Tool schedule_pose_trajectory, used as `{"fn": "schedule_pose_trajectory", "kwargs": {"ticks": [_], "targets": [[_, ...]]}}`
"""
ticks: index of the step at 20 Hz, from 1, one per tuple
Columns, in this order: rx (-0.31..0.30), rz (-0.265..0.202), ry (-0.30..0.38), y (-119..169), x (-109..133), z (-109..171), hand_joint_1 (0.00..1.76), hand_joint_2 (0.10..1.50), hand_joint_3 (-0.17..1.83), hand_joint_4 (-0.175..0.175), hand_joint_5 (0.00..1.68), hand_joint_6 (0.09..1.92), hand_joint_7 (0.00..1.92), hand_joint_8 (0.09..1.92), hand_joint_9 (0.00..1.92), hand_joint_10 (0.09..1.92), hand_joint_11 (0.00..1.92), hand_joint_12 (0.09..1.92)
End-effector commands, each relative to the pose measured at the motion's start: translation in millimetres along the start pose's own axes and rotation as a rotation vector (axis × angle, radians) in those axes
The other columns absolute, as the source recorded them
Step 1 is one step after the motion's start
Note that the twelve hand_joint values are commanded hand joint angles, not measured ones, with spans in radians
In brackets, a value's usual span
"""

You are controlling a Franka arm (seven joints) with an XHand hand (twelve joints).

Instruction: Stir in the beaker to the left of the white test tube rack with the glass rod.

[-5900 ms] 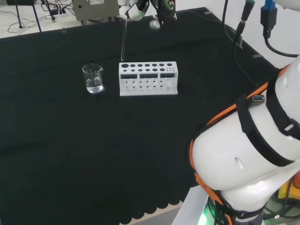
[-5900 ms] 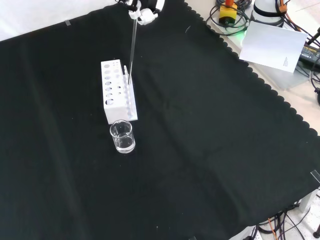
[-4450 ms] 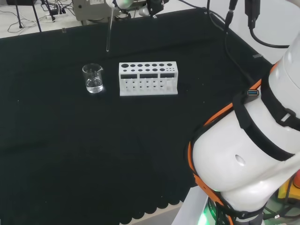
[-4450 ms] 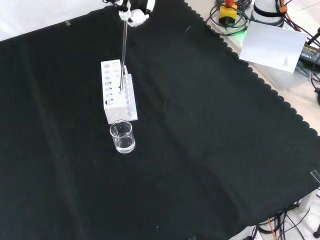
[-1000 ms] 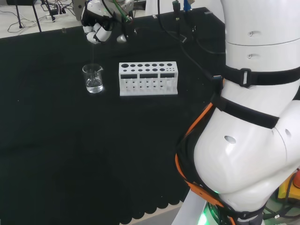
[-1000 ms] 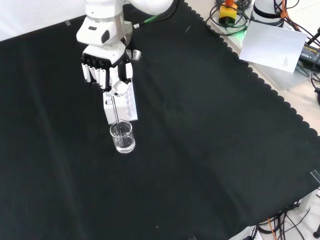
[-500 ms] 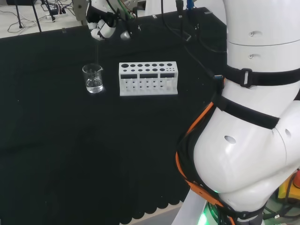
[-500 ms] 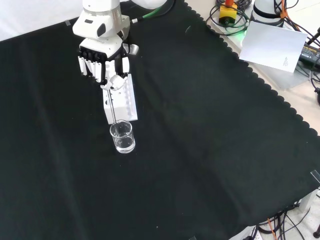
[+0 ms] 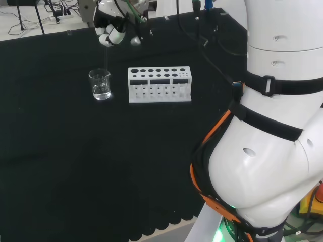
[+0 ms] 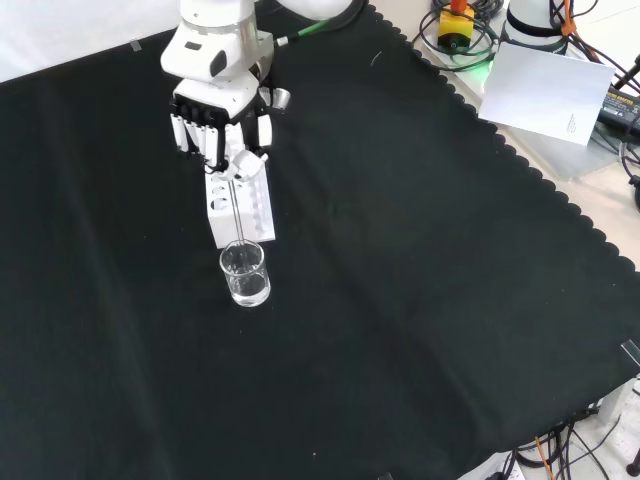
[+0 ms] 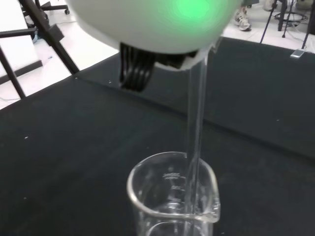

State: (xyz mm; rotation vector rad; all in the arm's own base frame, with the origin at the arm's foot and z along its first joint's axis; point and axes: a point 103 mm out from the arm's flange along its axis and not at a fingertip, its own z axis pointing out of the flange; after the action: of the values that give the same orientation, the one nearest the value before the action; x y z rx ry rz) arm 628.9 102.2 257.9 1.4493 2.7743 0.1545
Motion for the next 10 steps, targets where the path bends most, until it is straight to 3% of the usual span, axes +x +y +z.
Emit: {"fn": "schedule_pose_trajectory", "kwargs": {"ticks": [1, 5, 10], "targets": [[-0.014, -0.025, 0.015, 4, 15, 3, 1.22, 0.5, 0.96, -0.175, 1.29, 0.79, 1.57, 1.04, 1.79, 0.74, 1.46, 1.1], [-0.047, -0.033, 0.045, 16, 22, 2, 1.22, 0.5, 0.96, -0.175, 1.29, 0.79, 1.57, 1.04, 1.79, 0.74, 1.46, 1.1], [-0.033, -0.064, 0.021, 35, 24, 3, 1.22, 0.5, 0.95, -0.175, 1.29, 0.79, 1.57, 1.04, 1.79, 0.74, 1.46, 1.1]]}}
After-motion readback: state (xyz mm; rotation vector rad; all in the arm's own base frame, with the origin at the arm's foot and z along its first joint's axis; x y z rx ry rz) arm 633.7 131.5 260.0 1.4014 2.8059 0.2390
